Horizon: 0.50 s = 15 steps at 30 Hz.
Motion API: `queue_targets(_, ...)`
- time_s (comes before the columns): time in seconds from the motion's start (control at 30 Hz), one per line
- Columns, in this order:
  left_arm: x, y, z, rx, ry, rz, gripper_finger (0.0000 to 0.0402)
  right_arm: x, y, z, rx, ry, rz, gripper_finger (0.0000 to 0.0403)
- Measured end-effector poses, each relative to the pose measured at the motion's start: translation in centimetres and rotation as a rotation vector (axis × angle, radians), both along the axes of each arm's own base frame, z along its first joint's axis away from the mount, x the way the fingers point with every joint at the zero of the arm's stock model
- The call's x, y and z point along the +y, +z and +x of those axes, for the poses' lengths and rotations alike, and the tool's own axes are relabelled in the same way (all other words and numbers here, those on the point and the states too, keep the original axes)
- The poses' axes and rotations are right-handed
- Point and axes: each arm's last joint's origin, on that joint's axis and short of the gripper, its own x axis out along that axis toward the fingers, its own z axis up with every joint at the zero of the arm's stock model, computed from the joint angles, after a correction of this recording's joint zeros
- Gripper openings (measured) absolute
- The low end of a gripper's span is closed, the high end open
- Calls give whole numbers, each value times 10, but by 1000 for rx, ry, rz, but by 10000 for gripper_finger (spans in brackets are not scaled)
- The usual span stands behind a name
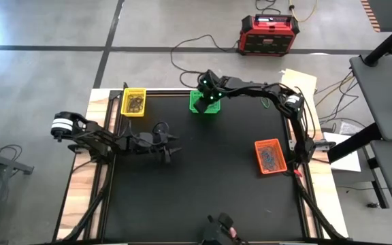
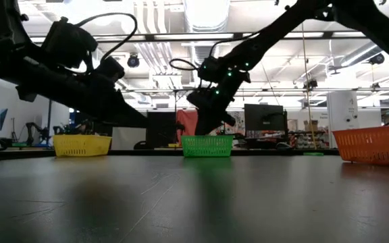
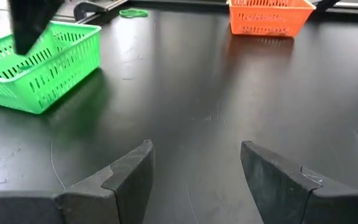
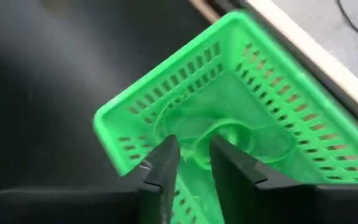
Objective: Sort rubber bands into baskets
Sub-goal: Put the green rubber band into the green bin
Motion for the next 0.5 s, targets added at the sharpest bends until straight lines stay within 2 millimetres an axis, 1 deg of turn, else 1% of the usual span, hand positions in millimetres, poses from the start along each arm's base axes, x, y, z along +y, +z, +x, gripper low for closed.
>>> queue_targets(0.13, -1, 0, 0, -4, -2, -3, 223, -2, 0, -1, 25, -21, 23, 119)
queue_targets(0.2, -1, 2, 0, -15, -5, -2, 223, -1, 4, -2, 44, -20, 33, 136)
queue_targets(0.27, -2, 5, 0, -28, -11, 2, 223, 2, 17, -6, 63, -20, 39, 151)
queue_targets(0.33, -4, 5, -1, -31, -22, 10, 223, 8, 32, -14, 123, -12, 45, 161)
queue_targets(0.4, -6, 5, -2, -26, -35, 17, 223, 13, 46, -26, 219, -17, 29, 168)
queue_targets(0.5, -8, 4, -4, -23, -47, 21, 223, 22, 64, -50, 383, -80, -57, 173)
